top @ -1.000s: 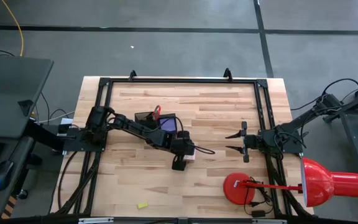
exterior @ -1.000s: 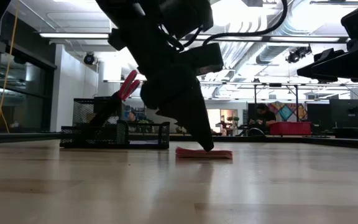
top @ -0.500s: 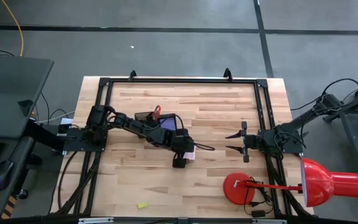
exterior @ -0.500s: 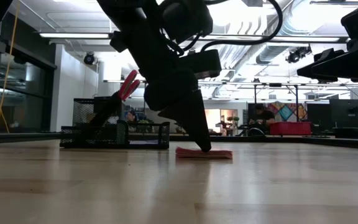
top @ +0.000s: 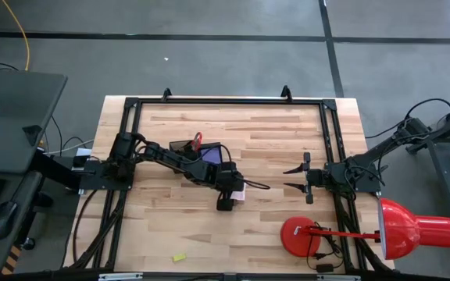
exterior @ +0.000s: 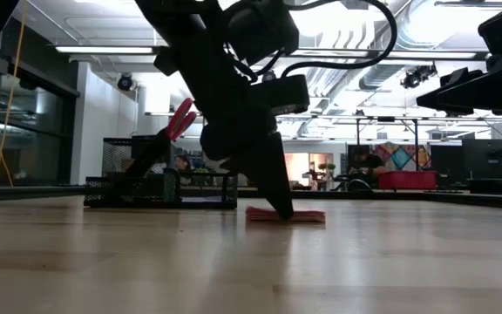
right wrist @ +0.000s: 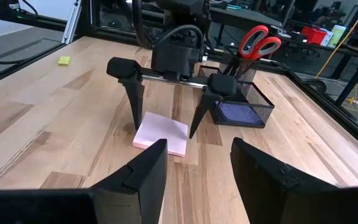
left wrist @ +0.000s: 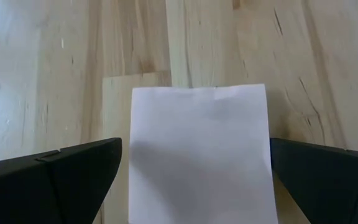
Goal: Pick and place office supplies into organizer
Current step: Put the pink sticky note into the desk organizer
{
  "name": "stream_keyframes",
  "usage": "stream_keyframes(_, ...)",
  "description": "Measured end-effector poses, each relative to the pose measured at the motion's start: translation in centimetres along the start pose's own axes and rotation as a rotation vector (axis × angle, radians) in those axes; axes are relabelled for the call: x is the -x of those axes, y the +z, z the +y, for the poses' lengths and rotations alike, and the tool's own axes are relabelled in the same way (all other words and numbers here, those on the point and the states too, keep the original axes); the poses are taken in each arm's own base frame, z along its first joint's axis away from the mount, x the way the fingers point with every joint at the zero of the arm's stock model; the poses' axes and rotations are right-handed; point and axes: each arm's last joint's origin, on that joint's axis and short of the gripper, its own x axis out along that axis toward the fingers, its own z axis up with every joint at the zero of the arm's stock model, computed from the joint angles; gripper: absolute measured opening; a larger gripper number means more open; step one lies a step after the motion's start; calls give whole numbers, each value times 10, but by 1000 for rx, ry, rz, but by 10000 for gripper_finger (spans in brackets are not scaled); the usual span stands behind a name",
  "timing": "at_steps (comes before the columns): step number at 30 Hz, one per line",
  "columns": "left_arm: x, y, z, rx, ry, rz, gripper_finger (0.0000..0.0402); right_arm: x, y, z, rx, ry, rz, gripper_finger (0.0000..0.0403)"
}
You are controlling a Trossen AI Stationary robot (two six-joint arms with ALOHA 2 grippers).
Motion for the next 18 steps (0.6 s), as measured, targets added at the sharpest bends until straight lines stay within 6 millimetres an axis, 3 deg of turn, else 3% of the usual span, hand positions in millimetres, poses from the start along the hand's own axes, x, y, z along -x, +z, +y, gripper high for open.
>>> stream_keyframes(18, -10, -4, 4, 45, -38, 21, 392, 0, 0, 0, 0, 0, -1, 169)
